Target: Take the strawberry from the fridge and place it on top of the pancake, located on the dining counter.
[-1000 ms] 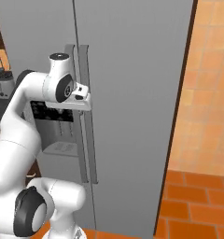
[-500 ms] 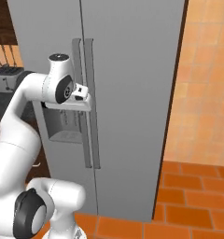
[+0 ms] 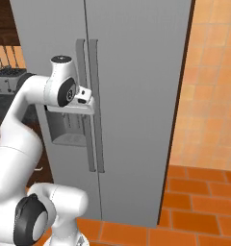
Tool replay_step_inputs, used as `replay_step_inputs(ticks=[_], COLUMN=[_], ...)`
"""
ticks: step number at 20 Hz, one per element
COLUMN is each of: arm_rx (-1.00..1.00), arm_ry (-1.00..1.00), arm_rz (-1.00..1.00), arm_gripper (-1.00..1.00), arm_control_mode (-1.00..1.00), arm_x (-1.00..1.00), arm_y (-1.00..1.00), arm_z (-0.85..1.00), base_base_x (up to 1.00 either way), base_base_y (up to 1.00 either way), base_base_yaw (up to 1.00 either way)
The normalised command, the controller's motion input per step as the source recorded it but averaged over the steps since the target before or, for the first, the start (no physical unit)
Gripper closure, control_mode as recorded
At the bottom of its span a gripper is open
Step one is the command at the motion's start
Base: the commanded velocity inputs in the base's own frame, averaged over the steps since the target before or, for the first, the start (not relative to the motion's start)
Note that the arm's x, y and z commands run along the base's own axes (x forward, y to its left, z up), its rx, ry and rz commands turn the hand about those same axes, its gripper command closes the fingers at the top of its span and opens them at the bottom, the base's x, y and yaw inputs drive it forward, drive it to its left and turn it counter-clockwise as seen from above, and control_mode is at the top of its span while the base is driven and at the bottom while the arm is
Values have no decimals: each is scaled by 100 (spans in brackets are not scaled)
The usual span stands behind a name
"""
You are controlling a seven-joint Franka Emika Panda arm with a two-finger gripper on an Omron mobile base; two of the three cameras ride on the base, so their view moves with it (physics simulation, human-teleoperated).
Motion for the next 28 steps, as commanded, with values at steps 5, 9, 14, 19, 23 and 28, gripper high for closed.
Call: replay_step_inputs(ticks=[5, 9, 14, 19, 23, 28], arm_rx=[0, 0, 0, 0, -1, 0], arm_ry=[-17, -17, -14, -16, -7, -3], arm_rz=[3, 8, 3, 0, -9, -12], arm_gripper=[-100, -100, -100, -100, -100, -100], arm_control_mode=[-100, -100, -100, -100, -100, -100], arm_x=[41, 100, 92, 87, 66, 37], arm_y=[-22, -32, -6, 0, 0, 1], arm_z=[-5, -19, -13, -16, -29, -15], base_base_x=[0, 0, 0, 0, 0, 0], base_base_y=[0, 0, 0, 0, 0, 0], base_base_yaw=[0, 0, 0, 0, 0, 0])
